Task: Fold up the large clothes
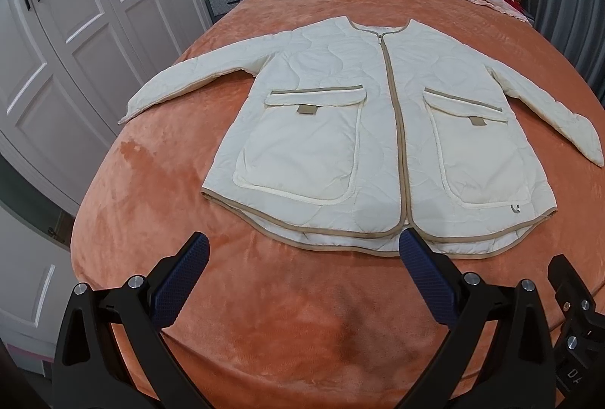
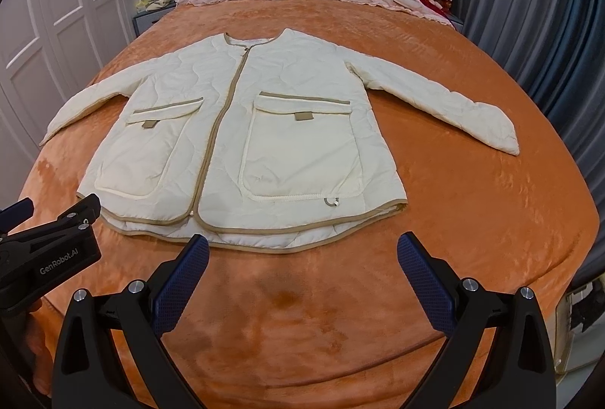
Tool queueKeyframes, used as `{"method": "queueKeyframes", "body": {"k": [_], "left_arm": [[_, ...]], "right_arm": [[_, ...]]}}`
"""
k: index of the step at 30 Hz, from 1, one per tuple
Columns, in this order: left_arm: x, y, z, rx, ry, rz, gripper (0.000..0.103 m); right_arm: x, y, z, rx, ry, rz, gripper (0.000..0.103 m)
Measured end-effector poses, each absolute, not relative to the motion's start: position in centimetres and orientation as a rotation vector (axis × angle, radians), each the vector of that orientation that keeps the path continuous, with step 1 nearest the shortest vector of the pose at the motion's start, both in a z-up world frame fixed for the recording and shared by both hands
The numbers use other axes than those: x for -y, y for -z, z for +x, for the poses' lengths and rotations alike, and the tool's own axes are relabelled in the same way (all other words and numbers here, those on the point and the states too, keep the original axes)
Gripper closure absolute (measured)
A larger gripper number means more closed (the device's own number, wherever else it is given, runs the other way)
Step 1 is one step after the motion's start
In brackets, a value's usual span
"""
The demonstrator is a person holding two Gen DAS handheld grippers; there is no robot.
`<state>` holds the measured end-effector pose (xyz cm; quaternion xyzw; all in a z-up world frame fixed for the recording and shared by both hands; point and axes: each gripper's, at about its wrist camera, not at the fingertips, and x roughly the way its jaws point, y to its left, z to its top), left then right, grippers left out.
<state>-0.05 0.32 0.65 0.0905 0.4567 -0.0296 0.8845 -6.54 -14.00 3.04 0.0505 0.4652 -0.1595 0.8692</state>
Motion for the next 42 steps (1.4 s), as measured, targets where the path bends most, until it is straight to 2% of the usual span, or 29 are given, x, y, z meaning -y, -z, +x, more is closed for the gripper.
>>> {"method": "queueKeyframes", "body": {"k": [15, 26, 30, 35, 37, 38, 39, 40, 41, 42], "left_arm": [[0.5, 0.7, 2.6, -0.986, 0.036, 0.198, 0.005], [0.8, 3.0, 9.1, -1.028, 0.03, 0.148, 0.005], [0.4, 4.1, 12.4, -1.042, 0.009, 0.095, 0.005], [0.1, 5.1, 15.5, -1.024, -0.027, 0.084, 0.005], [-0.3, 5.4, 16.4, -1.022, -0.042, 0.086, 0.005], [-0.4, 5.7, 16.9, -1.023, -0.051, 0.087, 0.005], [-0.5, 5.9, 17.4, -1.025, -0.061, 0.083, 0.005], [-0.7, 6.1, 17.7, -1.027, -0.066, 0.077, 0.005], [-0.9, 6.3, 18.1, -1.03, -0.071, 0.068, 0.005], [-1.2, 6.4, 18.5, -1.034, -0.076, 0.054, 0.005]], "right_arm": [[19.3, -1.1, -4.2, -1.007, 0.381, 0.186, 0.005], [41.7, 2.1, -0.5, -0.85, 0.597, 0.54, 0.005], [51.0, 5.0, 0.4, -0.796, 0.713, 0.692, 0.005], [58.0, 9.0, 1.0, -0.754, 0.826, 0.86, 0.006], [59.7, 10.0, 1.5, -0.721, 0.85, 0.911, 0.014], [60.3, 10.4, 1.8, -0.715, 0.85, 0.921, 0.025], [60.7, 10.7, 2.4, -0.716, 0.845, 0.929, 0.041], [61.2, 11.0, 3.4, -0.73, 0.84, 0.933, 0.049], [61.1, 11.1, 3.9, -0.74, 0.853, 0.926, 0.061], [61.2, 10.9, 4.9, -0.734, 0.848, 0.925, 0.081]]}}
